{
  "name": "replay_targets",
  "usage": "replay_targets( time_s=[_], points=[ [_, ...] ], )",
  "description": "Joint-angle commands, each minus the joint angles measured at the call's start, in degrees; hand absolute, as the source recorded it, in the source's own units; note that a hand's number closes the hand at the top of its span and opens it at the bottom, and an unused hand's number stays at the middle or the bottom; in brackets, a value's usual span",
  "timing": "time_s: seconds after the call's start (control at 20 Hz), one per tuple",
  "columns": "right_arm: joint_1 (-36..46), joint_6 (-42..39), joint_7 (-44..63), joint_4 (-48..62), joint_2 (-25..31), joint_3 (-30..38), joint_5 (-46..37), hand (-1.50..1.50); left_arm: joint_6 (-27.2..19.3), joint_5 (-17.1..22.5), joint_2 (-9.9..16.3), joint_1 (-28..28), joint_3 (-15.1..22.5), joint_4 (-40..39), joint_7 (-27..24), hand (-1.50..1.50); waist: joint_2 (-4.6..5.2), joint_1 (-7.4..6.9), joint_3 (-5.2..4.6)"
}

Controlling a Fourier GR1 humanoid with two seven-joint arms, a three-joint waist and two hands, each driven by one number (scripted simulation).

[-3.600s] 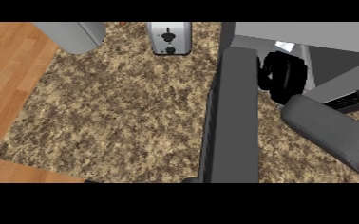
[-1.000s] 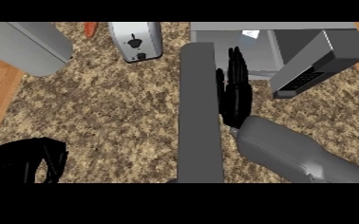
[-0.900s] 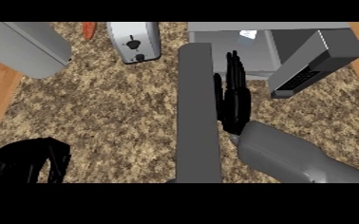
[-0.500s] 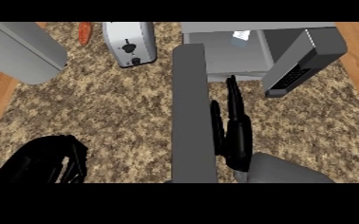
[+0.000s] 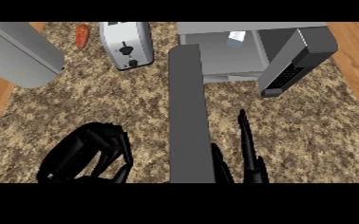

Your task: Pick up the milk, place it into the microwave and close the microwave

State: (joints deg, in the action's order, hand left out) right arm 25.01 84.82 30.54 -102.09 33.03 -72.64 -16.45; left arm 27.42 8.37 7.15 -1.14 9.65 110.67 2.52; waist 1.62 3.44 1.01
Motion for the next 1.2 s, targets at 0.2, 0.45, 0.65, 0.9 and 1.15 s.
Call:
replay_targets(
  time_s=[0.2,0.45,0.65,0.9,1.15],
  points=[
    [-6.86,1.06,-6.29,-9.35,5.66,-2.51,-1.49,-1.50,-2.00,-12.49,-4.61,5.63,10.98,-11.92,-0.39,1.50,-0.15,0.08,-0.14],
    [-8.90,1.06,-10.25,-13.57,9.80,-5.77,-3.05,-1.50,-7.52,-18.59,-7.03,9.55,14.14,-20.90,-3.49,1.50,-0.14,0.03,-0.22],
    [-8.23,1.05,-11.87,-18.55,11.27,-5.98,-3.02,-1.50,-14.02,-21.01,-7.06,9.31,16.71,-25.43,-11.36,1.50,-0.14,-0.54,-0.37],
    [-7.82,1.05,-15.17,-23.38,11.66,-7.07,-4.31,-1.50,-21.32,-18.27,-7.09,11.77,20.52,-31.26,-16.57,1.50,0.16,0.29,-0.35],
    [-7.18,1.05,-16.26,-27.38,14.60,-9.63,-3.75,-1.50,-29.55,-16.10,-7.12,14.62,26.45,-39.30,-19.41,1.50,0.48,1.45,-0.53]
  ],
)
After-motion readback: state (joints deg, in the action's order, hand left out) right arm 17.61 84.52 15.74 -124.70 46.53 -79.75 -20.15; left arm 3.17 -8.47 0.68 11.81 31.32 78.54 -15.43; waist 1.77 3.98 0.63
